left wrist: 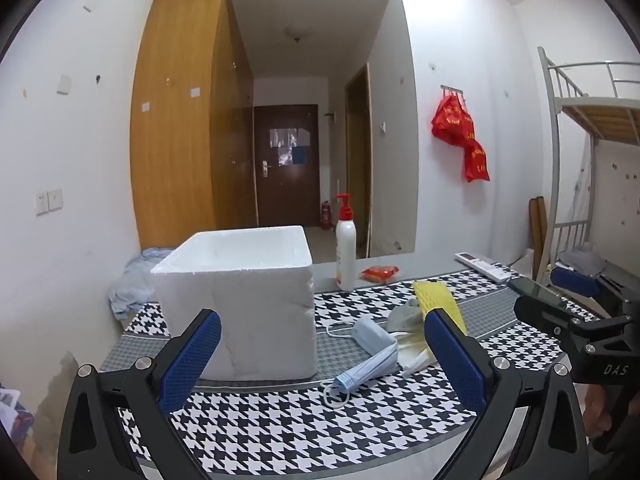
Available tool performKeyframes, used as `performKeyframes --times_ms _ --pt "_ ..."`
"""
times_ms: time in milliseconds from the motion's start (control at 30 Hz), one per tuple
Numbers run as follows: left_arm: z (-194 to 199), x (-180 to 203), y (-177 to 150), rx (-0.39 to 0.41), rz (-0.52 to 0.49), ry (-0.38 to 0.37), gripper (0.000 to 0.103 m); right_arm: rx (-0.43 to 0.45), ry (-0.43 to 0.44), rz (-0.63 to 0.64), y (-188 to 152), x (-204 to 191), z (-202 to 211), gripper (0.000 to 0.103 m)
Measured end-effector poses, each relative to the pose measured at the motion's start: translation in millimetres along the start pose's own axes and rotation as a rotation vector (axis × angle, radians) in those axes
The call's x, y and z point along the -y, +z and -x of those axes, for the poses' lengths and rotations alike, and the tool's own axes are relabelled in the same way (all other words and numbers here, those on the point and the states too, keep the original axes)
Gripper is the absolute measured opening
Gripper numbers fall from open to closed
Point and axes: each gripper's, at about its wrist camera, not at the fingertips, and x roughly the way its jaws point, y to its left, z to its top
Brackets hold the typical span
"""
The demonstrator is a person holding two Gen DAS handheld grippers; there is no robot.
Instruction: Organize soft objects
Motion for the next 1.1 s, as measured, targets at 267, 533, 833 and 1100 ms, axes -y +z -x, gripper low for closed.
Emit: performKeyframes --times_ms 267,533,833,1100 --pt "0.1 1.0 0.1 -0.002 -0.002 0.010 0.102 0.006 0.000 0.002 0.9 0.1 2.3 0.102" --pt "-2.1 1.7 0.5 -0.012 0.003 0.001 0.102 0.003 -0.003 0.001 1.5 0.7 1.9 0.102" --pt "-3.4 0.0 0.6 -0.020 0.003 0.007 0.102 0.007 -0.007 -0.004 2.0 2.3 2.2 0.102" --pt "-3.3 6.6 -0.7 -0.020 -0.031 0.004 0.102 0.011 -0.010 -0.008 2.6 1.3 2.2 0.102"
